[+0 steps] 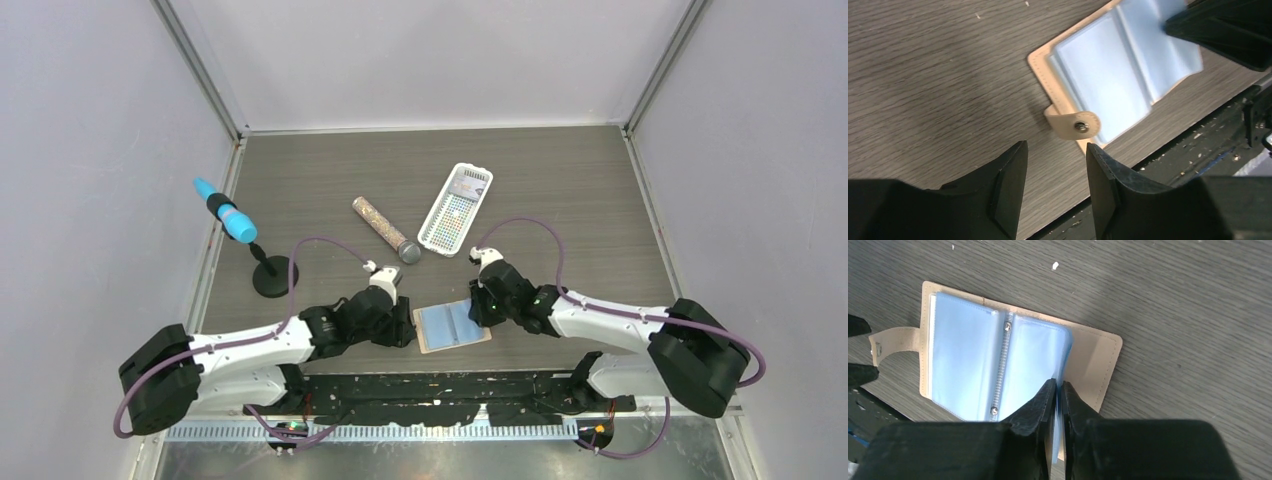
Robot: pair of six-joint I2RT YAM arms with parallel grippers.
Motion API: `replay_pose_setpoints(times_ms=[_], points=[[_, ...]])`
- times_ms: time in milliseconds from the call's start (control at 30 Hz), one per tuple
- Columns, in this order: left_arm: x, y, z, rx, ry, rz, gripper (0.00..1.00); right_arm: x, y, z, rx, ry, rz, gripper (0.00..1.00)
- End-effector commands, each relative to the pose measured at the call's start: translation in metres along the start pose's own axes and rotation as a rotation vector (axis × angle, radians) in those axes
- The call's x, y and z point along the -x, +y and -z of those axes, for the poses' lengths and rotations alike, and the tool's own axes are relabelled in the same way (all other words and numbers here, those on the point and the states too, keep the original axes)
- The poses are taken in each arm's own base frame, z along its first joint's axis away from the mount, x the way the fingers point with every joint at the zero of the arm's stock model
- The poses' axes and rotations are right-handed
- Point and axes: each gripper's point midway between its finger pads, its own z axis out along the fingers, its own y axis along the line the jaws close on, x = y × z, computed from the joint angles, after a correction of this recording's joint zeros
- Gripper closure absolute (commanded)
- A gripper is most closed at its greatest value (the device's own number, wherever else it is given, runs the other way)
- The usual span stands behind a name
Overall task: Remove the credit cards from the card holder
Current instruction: Remove the credit card from the card holder.
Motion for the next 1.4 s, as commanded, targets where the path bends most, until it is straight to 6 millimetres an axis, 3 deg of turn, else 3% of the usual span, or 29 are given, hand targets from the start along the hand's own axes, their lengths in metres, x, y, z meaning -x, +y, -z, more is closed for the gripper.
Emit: replay_pose_setpoints(times_ms=[0, 100, 300, 500, 700, 867, 1033, 1167, 1367], points=[[0.013, -0.003, -0.004, 0.018, -0.021, -0.009, 0.51, 0.007, -0.009, 0.011, -0.042, -0.004, 0.046, 0.78], [0.015, -0.008, -0.008, -0.007, -0.025, -0.022, 0.47, 0.013, -0.006, 0.02, -0.044, -0.024, 0.01, 0.61], [0.018, -0.016, -0.016, -0.043, -0.034, -0.04, 0.44, 0.031, 0.008, 0.04, -0.013, -0.113, -0.068, 0.43], [0.021, -0.032, -0.023, -0.121, -0.047, -0.05, 0.35, 0.043, 0.015, 0.05, 0.001, -0.19, -0.146, 0.38], [0.02, -0.027, -0.032, -0.086, -0.04, -0.065, 0.35, 0.047, 0.027, 0.049, 0.032, -0.205, -0.165, 0.37], [0.021, -0.026, -0.036, -0.072, -0.037, -0.08, 0.45, 0.045, 0.042, 0.041, 0.051, -0.191, -0.161, 0.32], [0.021, -0.025, -0.032, -0.079, -0.047, -0.082, 0.81, 0.044, 0.055, 0.035, 0.068, -0.191, -0.176, 0.31], [0.023, -0.029, -0.024, -0.114, -0.068, -0.067, 0.97, 0.043, 0.066, 0.027, 0.093, -0.183, -0.179, 0.31], [0.027, -0.032, -0.012, -0.149, -0.105, -0.05, 1.0, 0.034, 0.072, 0.014, 0.091, -0.156, -0.158, 0.32]])
